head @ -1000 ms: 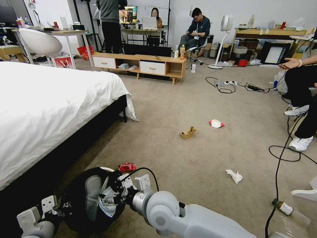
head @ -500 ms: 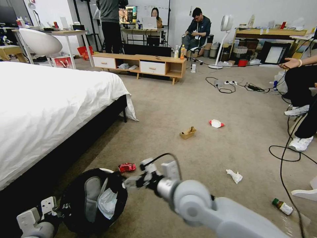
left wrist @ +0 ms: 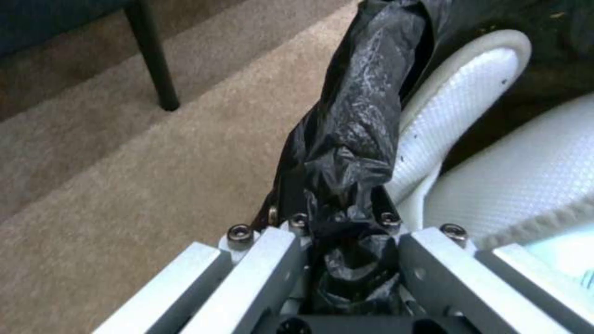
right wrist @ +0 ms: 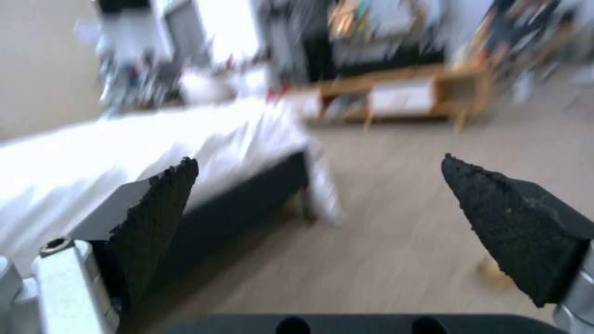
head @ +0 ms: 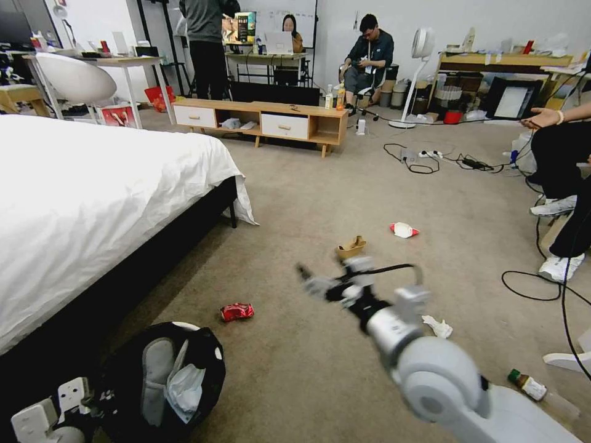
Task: Pick up the trash bin and place the garbage on the floor into it.
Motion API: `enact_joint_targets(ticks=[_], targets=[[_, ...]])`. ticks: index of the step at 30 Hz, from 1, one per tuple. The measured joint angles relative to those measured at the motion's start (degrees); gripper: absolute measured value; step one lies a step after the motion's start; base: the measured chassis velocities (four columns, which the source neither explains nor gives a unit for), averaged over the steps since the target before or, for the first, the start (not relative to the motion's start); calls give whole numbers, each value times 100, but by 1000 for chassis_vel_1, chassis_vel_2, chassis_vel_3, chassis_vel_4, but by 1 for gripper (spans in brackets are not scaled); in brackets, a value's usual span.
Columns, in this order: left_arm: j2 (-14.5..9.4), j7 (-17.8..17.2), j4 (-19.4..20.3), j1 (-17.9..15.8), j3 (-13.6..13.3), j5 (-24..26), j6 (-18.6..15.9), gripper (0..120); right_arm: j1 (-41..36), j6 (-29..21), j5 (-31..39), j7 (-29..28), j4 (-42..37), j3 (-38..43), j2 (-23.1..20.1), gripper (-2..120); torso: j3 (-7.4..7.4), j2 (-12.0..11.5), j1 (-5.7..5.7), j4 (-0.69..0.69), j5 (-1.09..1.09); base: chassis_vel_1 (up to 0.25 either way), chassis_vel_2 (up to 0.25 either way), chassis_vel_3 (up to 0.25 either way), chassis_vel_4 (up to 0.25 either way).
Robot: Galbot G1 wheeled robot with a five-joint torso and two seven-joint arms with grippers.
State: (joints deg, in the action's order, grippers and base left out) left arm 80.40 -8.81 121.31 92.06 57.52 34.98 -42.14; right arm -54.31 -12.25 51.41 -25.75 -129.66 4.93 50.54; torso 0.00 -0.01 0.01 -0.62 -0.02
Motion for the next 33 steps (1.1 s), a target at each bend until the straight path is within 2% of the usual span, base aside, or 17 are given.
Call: enact_joint_targets(ticks=[1, 4, 5, 6, 9, 10, 11, 13, 15, 17, 21, 22, 24, 25, 27, 29, 33], targets=[[0, 0, 0, 0, 0, 0, 0, 2, 0, 0, 0, 0, 0, 0, 0, 100, 0, 0, 0, 0, 0, 0, 0, 0, 0], [74, 36, 96, 103, 57, -39, 0, 2, -614, 512, -537, 363, -79, 926, 9, 98, 0, 0, 0, 0, 1, 0, 0, 0, 0], [74, 36, 96, 103, 57, -39, 0, 2, -614, 512, -537, 363, -79, 926, 9, 98, 0, 0, 0, 0, 1, 0, 0, 0, 0], [136, 58, 152, 144, 74, -61, 0, 2, -1004, 793, -862, 538, -117, 1450, 24, 95, 0, 0, 0, -2, 1, 0, 0, 0, 0], [185, 79, 190, 179, 76, -96, 0, 2, -1421, 1083, -1253, 689, -165, 1927, 82, 89, 0, 0, 0, -3, 1, 0, 0, 0, 0], [223, 84, 240, 210, 81, -116, 0, 2, -1948, 1527, -1868, 889, -183, 2387, 216, 88, 0, 0, 0, -1, 1, 0, 0, 0, 0], [223, 84, 240, 210, 81, -116, 0, 2, -1948, 1527, -1868, 889, -183, 2387, 216, 88, 0, 0, 0, -1, 1, 0, 0, 0, 0], [257, 94, 267, 239, 78, -133, 0, 2, -2566, 1985, -2628, 1077, -236, 2864, 511, 88, 0, 0, 0, -2, 0, 0, 0, 0, 0], [266, 95, 266, 245, 78, -145, 0, 2, -2692, 2044, -2754, 1084, -277, 2950, 606, 89, 0, 0, 0, -1, 1, 0, 0, 0, 0], [301, 101, 265, 254, 79, -157, -1, 2, -3116, 2262, -3256, 1086, -387, 3169, 1038, 92, 0, 1, -1, -2, 2, 0, 0, 0, 0], [325, 105, 265, 262, 70, -165, 0, 2, -3306, 2427, -3606, 1085, -399, 3271, 1304, 94, 0, 0, -1, -2, 2, 0, 0, 0, 0], [345, 114, 264, 268, 49, -202, 0, 2, -3490, 2543, -3863, 1076, -400, 3361, 1569, 95, 0, 1, 0, -1, 2, 0, 0, 0, 0], [345, 114, 264, 268, 49, -202, 0, 2, -3490, 2543, -3863, 1076, -400, 3361, 1569, 95, 0, 1, 0, -1, 2, 0, 0, 0, 0], [368, 132, 250, 269, 29, -254, 0, 2, -3689, 2660, -4020, 1040, -404, 3441, 1805, 95, 0, 1, -1, -2, 2, 0, 0, 0, 0], [373, 139, 245, 269, 22, -264, 0, 2, -3730, 2692, -4060, 1028, -404, 3458, 1864, 95, 0, 1, 0, -2, 2, 0, 0, 0, 0], [409, 178, 237, 268, 10, -334, 0, 2, -3930, 2942, -4371, 975, -308, 3505, 2172, 96, 0, 1, 0, -1, 1, 0, 0, 0, 0], [422, 192, 237, 271, 9, -343, 0, 2, -4010, 2994, -4430, 937, -286, 3484, 2309, 96, 0, 1, 0, -1, 3, 0, 0, 0, 0]])
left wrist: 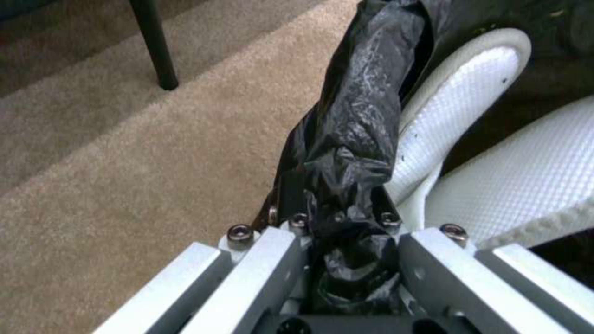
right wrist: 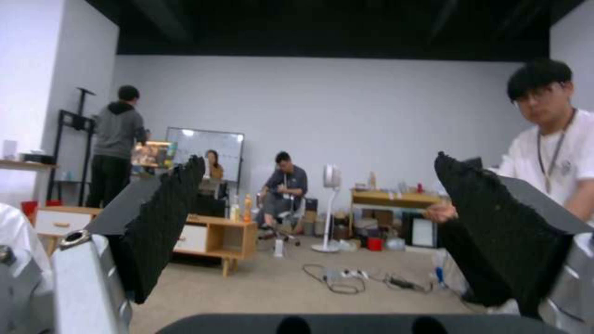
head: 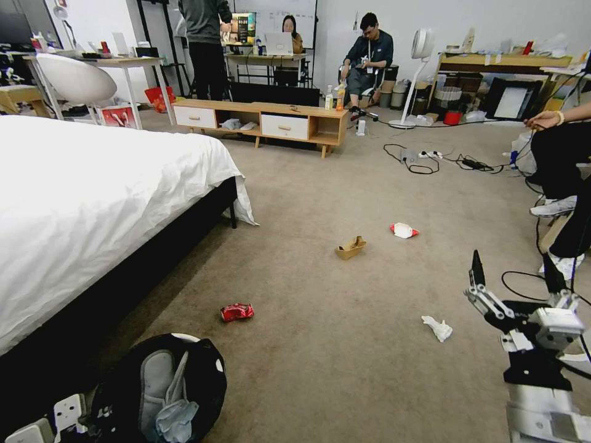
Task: Pick up the trash bin and place the garbage on the floor into it.
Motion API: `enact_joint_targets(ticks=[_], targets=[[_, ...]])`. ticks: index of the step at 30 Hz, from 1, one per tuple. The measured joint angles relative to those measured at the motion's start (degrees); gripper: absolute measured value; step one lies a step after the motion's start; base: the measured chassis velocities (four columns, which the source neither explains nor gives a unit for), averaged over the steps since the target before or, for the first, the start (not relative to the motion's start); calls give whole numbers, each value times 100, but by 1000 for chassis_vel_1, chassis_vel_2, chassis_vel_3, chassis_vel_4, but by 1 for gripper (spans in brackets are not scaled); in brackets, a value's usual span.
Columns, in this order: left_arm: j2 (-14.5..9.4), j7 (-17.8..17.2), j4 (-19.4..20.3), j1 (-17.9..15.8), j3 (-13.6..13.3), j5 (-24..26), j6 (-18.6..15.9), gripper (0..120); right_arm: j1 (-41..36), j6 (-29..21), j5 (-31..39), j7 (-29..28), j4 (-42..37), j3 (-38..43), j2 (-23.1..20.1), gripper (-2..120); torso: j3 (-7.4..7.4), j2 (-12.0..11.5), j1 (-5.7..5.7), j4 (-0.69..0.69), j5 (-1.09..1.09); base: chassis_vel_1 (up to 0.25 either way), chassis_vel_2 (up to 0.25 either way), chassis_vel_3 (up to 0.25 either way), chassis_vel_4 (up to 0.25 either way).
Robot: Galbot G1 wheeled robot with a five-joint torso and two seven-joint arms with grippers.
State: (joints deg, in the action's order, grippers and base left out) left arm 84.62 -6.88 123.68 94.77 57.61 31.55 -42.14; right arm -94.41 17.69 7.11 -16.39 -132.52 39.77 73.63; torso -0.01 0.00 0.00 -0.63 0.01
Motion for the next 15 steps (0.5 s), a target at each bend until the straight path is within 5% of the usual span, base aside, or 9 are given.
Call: enact_joint_targets(ticks=[15], targets=[[113, 100, 49, 66, -93, -71, 0, 2, -402, 612, -512, -171, 277, -4, 364, 95, 0, 0, 0, 0, -1, 0, 0, 0, 0]])
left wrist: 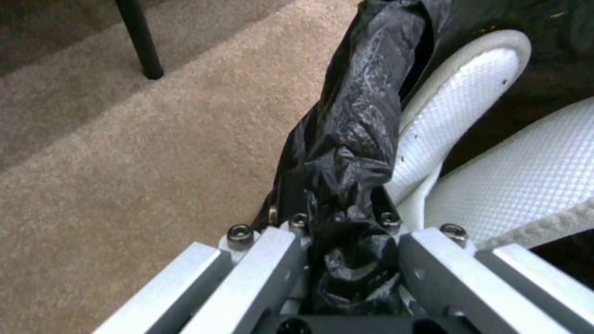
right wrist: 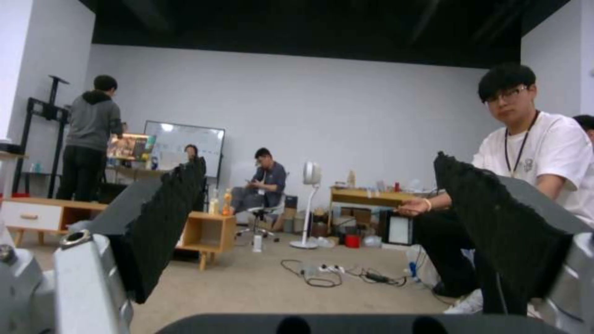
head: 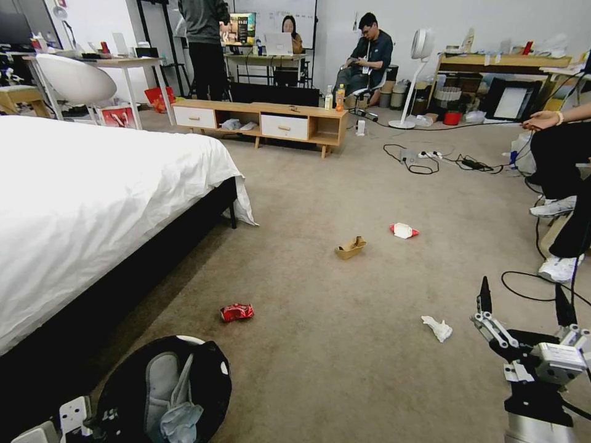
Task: Pick up the trash bin and place the garbage on the floor into it.
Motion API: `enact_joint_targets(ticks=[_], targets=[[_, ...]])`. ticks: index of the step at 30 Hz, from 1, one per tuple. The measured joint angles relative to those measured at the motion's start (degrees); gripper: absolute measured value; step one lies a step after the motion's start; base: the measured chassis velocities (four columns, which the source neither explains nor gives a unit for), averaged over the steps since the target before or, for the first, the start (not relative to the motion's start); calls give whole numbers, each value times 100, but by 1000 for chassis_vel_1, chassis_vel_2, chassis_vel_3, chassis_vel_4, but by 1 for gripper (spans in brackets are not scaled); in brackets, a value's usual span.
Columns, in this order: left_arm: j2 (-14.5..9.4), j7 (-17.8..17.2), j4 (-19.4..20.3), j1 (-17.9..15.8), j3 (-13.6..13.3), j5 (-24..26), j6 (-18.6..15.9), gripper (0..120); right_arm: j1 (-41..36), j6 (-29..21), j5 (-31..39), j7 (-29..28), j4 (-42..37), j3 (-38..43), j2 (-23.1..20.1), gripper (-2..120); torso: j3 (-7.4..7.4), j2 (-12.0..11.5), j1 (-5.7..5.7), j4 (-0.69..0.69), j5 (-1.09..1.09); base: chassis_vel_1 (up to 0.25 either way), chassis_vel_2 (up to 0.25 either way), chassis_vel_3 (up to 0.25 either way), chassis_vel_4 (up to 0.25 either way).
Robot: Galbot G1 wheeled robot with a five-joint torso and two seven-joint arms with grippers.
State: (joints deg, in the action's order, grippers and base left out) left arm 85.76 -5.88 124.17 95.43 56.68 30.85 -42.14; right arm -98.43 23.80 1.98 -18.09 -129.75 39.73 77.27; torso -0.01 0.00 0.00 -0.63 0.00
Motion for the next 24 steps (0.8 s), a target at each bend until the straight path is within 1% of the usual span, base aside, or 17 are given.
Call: enact_joint_targets(ticks=[5, 9, 24], targets=[[30, 48, 10, 8, -13, -26, 0, 2, -10, 0, 2, 5, 30, -4, -16, 96, 0, 0, 0, 0, 0, 0, 0, 0, 0], [52, 114, 10, 14, -18, -63, 0, 2, -37, -4, 11, 7, 71, -22, -18, 99, 0, 0, 0, 0, 0, 0, 0, 0, 0], [48, 200, -7, 14, -30, -134, 0, 2, -189, 98, -193, 14, 153, -172, 68, 100, 0, 0, 0, 0, 0, 0, 0, 0, 0]])
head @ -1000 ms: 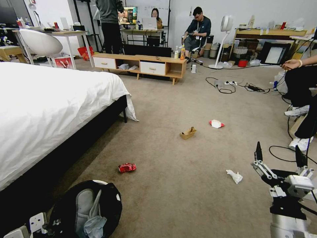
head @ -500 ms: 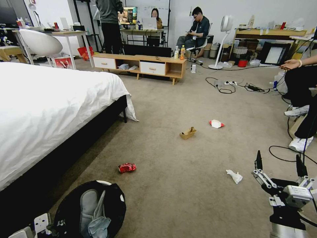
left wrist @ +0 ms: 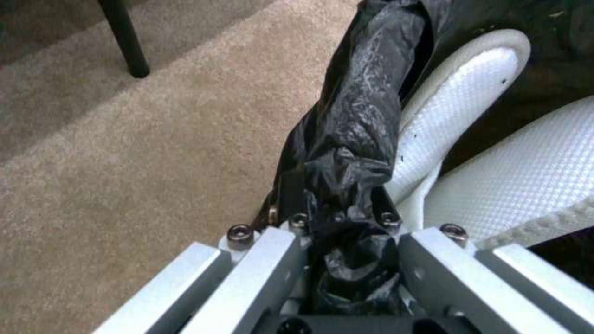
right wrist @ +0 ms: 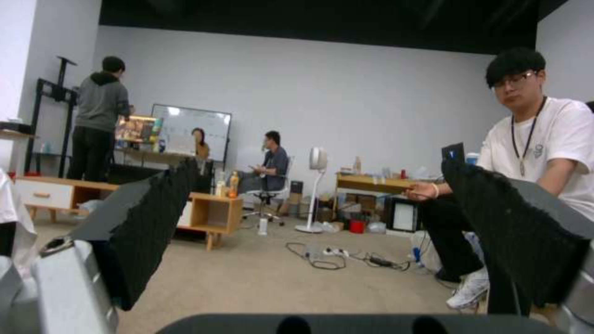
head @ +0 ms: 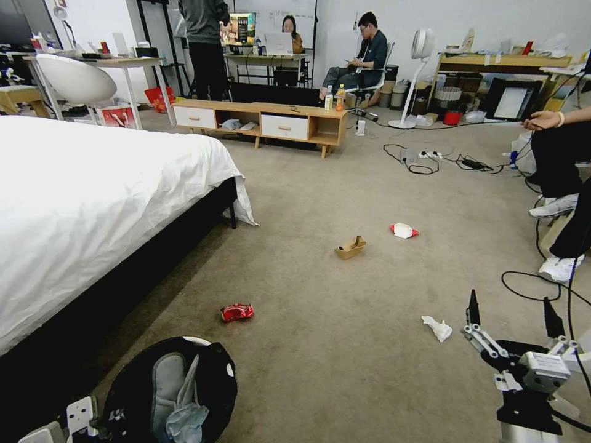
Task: Pick up the trash bin and place the garbage on the floor into it.
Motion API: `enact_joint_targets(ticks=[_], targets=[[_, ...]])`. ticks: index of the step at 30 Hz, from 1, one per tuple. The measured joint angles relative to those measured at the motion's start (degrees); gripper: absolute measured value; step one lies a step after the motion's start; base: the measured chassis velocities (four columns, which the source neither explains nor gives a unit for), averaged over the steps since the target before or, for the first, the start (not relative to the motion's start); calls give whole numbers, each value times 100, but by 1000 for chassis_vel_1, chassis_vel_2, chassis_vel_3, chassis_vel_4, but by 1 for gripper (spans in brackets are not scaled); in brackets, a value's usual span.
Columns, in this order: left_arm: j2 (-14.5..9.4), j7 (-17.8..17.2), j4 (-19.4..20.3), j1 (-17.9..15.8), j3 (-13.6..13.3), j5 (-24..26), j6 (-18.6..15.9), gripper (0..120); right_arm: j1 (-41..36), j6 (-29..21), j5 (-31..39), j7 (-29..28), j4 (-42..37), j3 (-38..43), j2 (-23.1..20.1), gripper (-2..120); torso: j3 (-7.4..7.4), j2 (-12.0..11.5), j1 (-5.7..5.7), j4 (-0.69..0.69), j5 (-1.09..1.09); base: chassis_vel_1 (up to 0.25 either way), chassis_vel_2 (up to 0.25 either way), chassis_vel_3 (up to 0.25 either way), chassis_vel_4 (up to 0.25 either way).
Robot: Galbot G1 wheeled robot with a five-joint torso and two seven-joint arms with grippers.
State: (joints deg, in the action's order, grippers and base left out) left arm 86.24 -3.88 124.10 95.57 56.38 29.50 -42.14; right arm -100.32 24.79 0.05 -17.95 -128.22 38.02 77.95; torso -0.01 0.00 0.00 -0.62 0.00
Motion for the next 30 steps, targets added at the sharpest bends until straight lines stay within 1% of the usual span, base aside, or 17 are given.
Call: enact_joint_targets(ticks=[9, 19, 30], targets=[[-10, 0, 12, 24, -8, 2, 6, 2, -93, 72, -114, -2, -2, -59, 42, 100, 0, 0, 0, 0, 0, 0, 0, 0, 0], [10, 0, 39, 54, -47, -18, 7, 2, -163, 147, -119, -18, -11, -20, 20, 100, 0, 0, 1, -1, 0, -70, -79, -80, -76], [9, -16, 102, 114, -13, -6, 7, 2, -170, 182, -176, -12, -27, -36, 10, 100, 0, 0, 0, -2, 0, -75, -84, -89, -78]])
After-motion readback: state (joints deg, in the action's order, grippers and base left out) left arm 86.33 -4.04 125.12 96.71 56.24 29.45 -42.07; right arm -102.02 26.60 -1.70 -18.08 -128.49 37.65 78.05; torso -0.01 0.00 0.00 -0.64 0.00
